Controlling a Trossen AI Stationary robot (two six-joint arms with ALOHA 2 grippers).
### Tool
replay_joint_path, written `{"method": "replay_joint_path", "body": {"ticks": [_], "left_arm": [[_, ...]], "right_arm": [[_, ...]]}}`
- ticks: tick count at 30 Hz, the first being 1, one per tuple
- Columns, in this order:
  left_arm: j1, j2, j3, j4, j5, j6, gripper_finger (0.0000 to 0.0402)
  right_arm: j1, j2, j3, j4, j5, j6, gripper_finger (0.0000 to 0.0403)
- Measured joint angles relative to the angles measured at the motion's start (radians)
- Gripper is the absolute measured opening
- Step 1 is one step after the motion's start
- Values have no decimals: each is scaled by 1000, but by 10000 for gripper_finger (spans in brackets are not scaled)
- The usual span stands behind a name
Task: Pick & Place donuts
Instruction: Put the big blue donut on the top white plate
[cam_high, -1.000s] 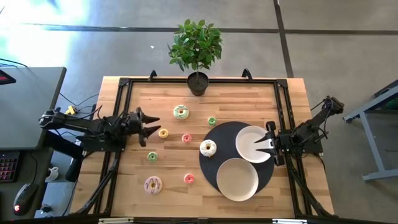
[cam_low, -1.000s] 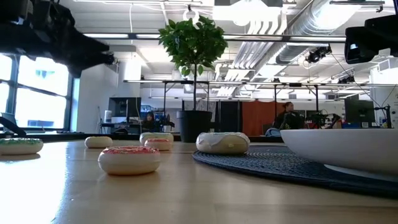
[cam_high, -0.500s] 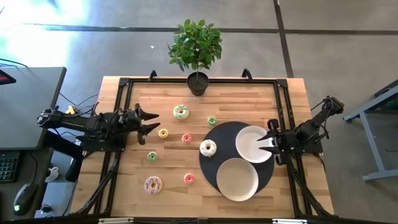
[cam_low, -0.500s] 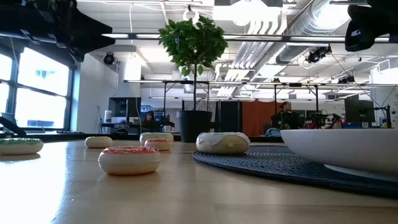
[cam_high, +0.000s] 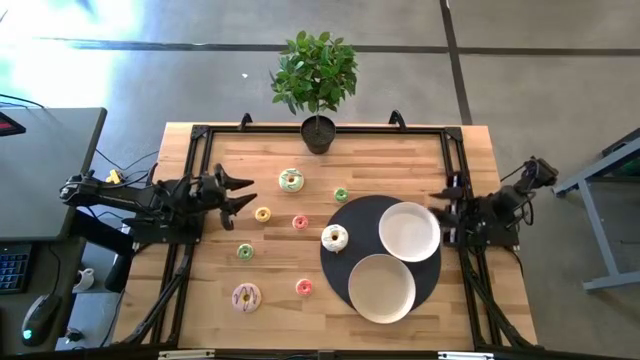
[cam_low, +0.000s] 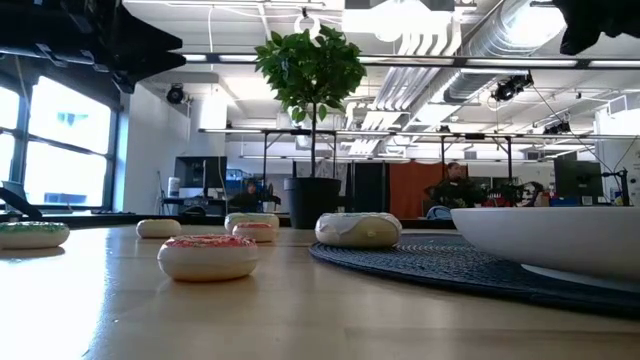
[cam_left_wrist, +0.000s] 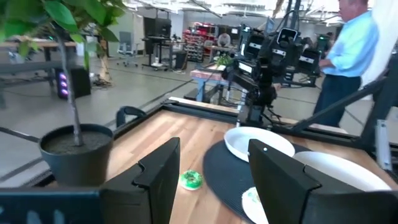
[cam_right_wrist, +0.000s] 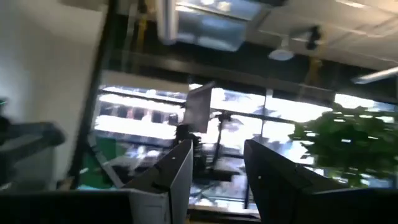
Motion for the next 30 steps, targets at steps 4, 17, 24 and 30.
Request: {"method": "replay_joint_path", "body": {"ticks": [4, 17, 24, 30], "left_arm": [[0, 0, 1, 9, -9, 8, 188], [0, 203, 215, -118, -9, -1, 188], [5, 490, 378, -362, -222, -87, 188], [131, 748, 426, -358, -43, -190, 188]], "right_arm": [[-80, 77, 64, 24, -37, 11, 141], [-342, 652, 313, -52, -53, 185, 141], [-384, 780, 415, -236, -4, 306, 141], [-409, 772, 423, -259, 91, 319, 141]]}}
